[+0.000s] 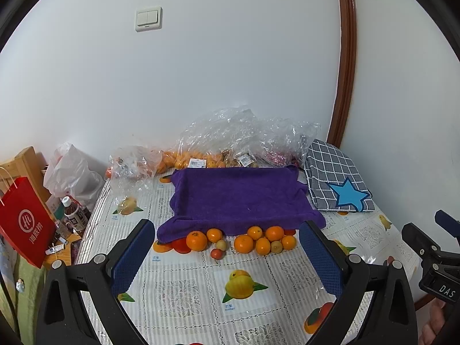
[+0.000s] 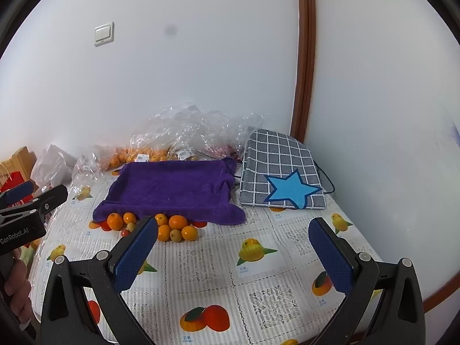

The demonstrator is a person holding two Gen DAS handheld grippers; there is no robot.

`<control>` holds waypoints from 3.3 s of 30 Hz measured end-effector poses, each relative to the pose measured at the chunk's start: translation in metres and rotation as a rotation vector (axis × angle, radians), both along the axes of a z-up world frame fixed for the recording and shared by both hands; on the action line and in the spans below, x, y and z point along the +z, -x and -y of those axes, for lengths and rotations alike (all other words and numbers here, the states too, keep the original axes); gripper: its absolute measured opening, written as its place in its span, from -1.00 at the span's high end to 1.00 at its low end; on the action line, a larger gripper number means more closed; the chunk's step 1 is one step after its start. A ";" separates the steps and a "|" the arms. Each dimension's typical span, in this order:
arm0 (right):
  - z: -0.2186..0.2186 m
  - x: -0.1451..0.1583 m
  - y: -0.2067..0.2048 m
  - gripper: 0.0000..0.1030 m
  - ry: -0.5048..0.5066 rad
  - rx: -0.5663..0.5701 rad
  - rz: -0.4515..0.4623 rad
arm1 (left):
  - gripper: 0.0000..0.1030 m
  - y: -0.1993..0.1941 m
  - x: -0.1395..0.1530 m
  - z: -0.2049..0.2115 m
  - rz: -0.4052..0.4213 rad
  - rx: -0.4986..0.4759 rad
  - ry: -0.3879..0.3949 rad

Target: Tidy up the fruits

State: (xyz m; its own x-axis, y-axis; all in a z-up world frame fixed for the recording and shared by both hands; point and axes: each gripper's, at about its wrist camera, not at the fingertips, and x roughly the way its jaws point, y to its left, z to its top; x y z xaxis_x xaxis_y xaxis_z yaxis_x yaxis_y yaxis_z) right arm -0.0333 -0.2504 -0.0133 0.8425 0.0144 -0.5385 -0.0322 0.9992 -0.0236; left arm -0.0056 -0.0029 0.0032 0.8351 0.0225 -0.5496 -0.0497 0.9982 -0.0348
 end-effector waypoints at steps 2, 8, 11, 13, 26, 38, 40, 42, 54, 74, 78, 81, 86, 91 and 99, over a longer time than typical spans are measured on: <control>0.001 0.000 0.000 -1.00 -0.001 0.001 0.001 | -0.97 0.000 0.000 0.000 0.000 -0.001 0.001; 0.002 0.000 0.002 -1.00 -0.003 -0.002 0.008 | -0.97 0.001 -0.001 0.003 0.000 0.000 -0.001; 0.003 0.000 0.002 -1.00 -0.005 -0.003 0.010 | -0.97 0.002 -0.001 0.003 0.002 0.001 -0.003; 0.003 0.001 0.003 -1.00 -0.004 -0.002 0.009 | -0.97 0.001 -0.001 0.003 0.002 0.001 -0.002; 0.003 0.003 0.006 -1.00 -0.003 0.002 0.016 | -0.97 0.002 -0.001 0.004 0.004 0.001 -0.003; -0.002 0.003 0.011 -1.00 0.001 0.011 0.025 | -0.97 0.002 -0.001 0.004 0.004 0.002 -0.002; -0.003 0.003 0.011 -1.00 0.002 0.012 0.026 | -0.97 0.002 -0.001 0.004 0.005 0.001 -0.002; -0.003 0.002 0.012 -1.00 0.002 0.011 0.026 | -0.97 0.002 -0.001 0.005 0.005 0.001 -0.003; -0.003 0.000 0.011 -1.00 -0.006 0.018 0.018 | -0.97 0.003 0.000 0.004 0.006 0.004 -0.001; -0.010 -0.018 -0.002 -1.00 0.026 0.055 -0.009 | -0.97 -0.010 -0.018 -0.016 -0.005 0.025 0.014; -0.011 -0.034 -0.016 -1.00 0.037 0.057 -0.028 | -0.95 -0.022 -0.036 -0.025 -0.028 0.030 0.027; -0.014 -0.051 -0.028 -1.00 0.054 0.075 -0.033 | -0.89 -0.030 -0.053 -0.032 -0.062 0.036 0.021; -0.018 -0.087 -0.050 -0.98 0.062 0.127 -0.069 | -0.74 -0.049 -0.085 -0.048 -0.126 0.055 0.025; -0.021 -0.122 -0.080 -0.91 -0.044 0.209 -0.170 | -0.51 -0.063 -0.114 -0.069 -0.169 0.079 0.068; -0.032 -0.162 -0.117 -0.44 -0.048 0.189 -0.248 | -0.23 -0.078 -0.147 -0.094 -0.198 0.074 0.109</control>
State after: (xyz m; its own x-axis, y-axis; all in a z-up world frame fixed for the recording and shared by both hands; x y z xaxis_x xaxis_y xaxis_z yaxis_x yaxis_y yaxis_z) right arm 0.0839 -0.2181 -0.1752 0.6652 0.1884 -0.7225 -0.2164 0.9748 0.0550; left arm 0.0726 0.0910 -0.1443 0.7093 0.0110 -0.7049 -0.1388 0.9825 -0.1243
